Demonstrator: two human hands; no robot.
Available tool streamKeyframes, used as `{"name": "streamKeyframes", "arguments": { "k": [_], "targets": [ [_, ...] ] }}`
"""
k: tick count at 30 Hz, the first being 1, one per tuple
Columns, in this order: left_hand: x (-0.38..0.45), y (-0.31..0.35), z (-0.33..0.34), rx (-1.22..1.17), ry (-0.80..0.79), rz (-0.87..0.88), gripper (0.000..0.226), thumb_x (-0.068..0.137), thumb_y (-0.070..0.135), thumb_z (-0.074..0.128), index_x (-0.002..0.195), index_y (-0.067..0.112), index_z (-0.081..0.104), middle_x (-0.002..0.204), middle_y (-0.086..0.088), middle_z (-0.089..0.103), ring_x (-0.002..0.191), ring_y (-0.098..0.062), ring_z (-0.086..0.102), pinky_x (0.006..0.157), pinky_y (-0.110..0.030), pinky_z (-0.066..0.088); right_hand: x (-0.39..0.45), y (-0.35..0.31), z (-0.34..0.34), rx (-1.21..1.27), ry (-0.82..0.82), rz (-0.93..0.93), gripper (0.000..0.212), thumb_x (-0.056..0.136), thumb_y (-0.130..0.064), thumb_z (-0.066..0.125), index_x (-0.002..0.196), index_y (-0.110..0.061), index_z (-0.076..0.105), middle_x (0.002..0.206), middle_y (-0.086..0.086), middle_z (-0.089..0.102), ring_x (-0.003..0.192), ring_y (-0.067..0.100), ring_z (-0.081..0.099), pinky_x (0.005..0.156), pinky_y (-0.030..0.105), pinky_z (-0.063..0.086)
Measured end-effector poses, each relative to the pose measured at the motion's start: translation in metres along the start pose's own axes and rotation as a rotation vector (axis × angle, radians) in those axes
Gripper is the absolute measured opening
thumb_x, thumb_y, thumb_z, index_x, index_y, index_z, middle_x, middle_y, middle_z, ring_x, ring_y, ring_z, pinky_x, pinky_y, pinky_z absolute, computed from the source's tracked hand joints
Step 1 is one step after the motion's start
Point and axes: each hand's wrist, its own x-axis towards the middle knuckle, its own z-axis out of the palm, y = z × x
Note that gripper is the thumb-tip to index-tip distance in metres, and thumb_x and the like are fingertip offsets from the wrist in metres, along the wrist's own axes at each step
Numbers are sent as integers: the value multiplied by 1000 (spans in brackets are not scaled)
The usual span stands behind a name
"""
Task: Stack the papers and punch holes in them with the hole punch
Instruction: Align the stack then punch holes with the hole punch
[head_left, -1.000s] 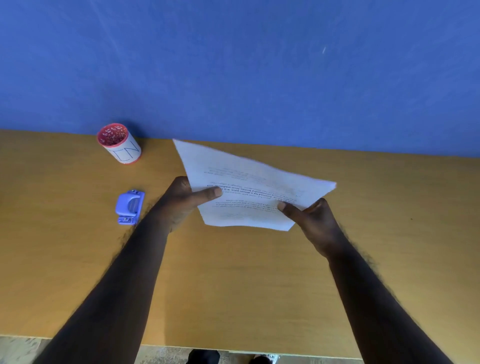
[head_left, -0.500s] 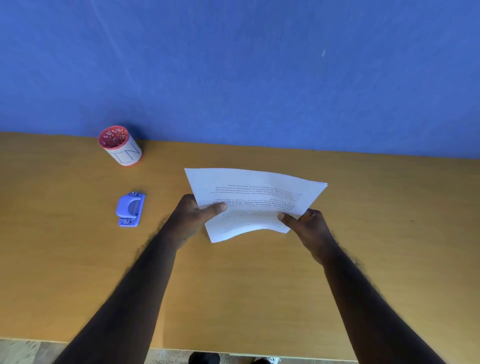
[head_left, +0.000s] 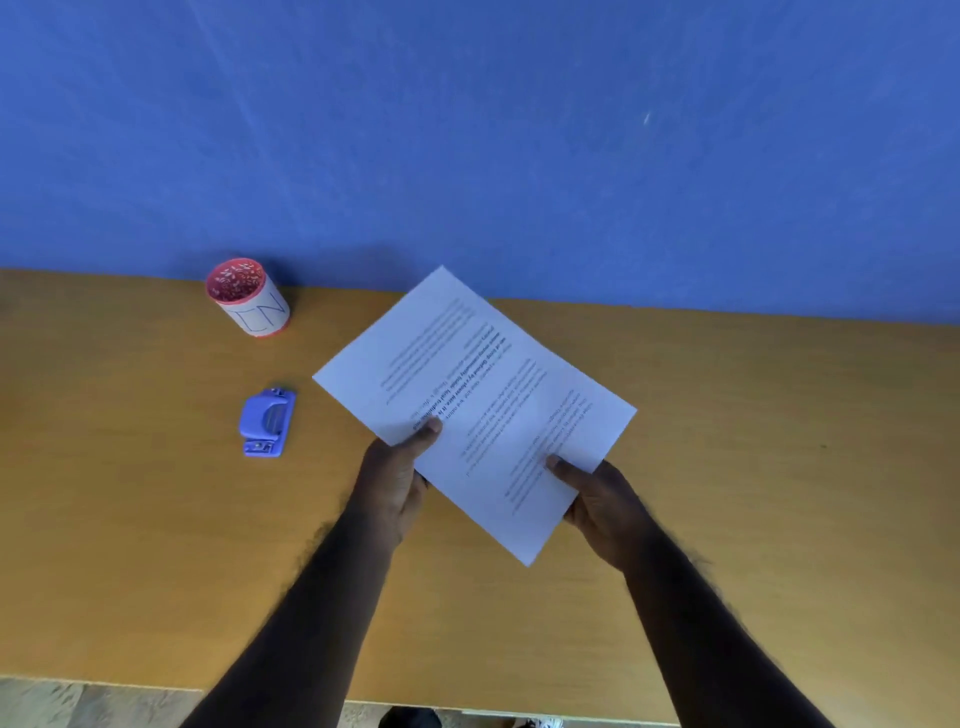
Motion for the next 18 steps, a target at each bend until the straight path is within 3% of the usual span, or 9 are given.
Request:
{"name": "streamKeyframes", "arguments": {
  "k": [4, 7, 9, 11, 14, 18],
  "targets": [
    [8, 19, -19, -6, 1, -11, 20, 92, 12, 60, 110, 19, 66, 94, 6, 78, 85, -12, 73, 64, -26, 57, -2, -10, -8, -110, 52, -70, 26, 97, -12, 61, 122, -13, 67, 124, 9, 74, 118, 33, 67, 93, 53, 56],
    [15, 52, -38, 70, -28, 19, 20, 99, 14, 49, 109, 17, 65, 84, 7, 77, 70, -7, 71, 54, -19, 54, -5, -26, -16, -196, 85, -80, 24, 95, -10, 64, 118, -11, 70, 119, 7, 77, 115, 33, 70, 86, 45, 60],
    [18, 70, -46, 202, -100, 35, 28, 99, 11, 47, 101, 17, 75, 87, 6, 78, 71, -5, 72, 58, -17, 55, -8, -37, -19, -240, 90, -106, 23, 95, -8, 64, 118, -8, 70, 117, 8, 77, 112, 34, 70, 85, 44, 61],
    [19, 84, -48, 325, -153, 33, 34, 98, 6, 50, 87, 18, 80, 86, 5, 79, 74, -6, 74, 62, -20, 58, -10, -46, -20, -266, 90, -136, 24, 95, -7, 64, 118, -7, 70, 119, 11, 76, 113, 36, 70, 92, 53, 58],
    [21, 97, -45, 491, -213, 61, 17, 93, 4, 56, 98, 10, 72, 86, 2, 80, 76, -9, 74, 61, -22, 57, -11, -57, -21, -285, 80, -191, 24, 94, -9, 66, 116, -12, 71, 121, 11, 75, 114, 34, 70, 100, 61, 52],
    [20, 101, -48, 525, -268, 133, 25, 75, 19, 75, 99, 14, 78, 105, -2, 78, 94, -16, 75, 72, -26, 60, -12, -64, -20, -305, 47, -289, 29, 91, -5, 68, 119, -11, 71, 125, 9, 74, 118, 30, 69, 101, 52, 52]
  ]
}}
